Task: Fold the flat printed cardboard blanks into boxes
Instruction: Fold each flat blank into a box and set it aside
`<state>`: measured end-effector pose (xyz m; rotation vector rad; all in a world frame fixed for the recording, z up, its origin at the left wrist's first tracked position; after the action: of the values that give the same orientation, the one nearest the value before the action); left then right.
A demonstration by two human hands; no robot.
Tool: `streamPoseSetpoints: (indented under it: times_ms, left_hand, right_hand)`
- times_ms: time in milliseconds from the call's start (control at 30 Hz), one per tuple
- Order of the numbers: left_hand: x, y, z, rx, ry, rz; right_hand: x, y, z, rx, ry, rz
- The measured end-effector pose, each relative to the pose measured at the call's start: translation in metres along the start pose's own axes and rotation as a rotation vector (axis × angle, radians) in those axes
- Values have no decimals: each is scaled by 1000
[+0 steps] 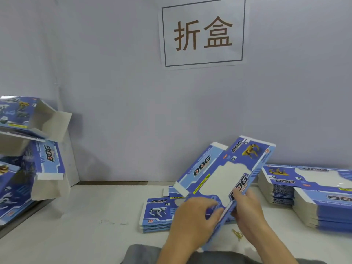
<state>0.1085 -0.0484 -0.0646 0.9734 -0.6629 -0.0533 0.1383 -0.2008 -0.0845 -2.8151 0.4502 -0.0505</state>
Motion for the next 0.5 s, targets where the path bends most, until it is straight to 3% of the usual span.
streamPoseSetpoints:
  times_ms: [133, 233, 333, 500]
  left_hand:
    - [2, 41, -17, -312, 123, 359]
    - [-1, 78, -29, -362, 203, 594]
    - [-2, 99, -29, -517, 230, 628]
    - [0, 113, -5, -797, 114, 581]
  right_hand:
    - [-2, 1, -26, -20, 83, -83]
    - [-8, 0, -49, -87, 217, -119]
    - [-21, -8, -73, -77, 336, -201]
    - [-39, -23, -97, 32, 418, -382]
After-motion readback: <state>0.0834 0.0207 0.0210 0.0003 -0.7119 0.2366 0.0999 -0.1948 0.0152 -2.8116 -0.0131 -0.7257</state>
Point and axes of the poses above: each hand's wrist, its own x-axis towards the middle knuckle, its own y-axis out of the back of the hand, z = x × y, the point moved 5 cm from there along x, towards the middle knuckle, and after that the axes turned 4 degrees about -y, right-handed, at the moved point
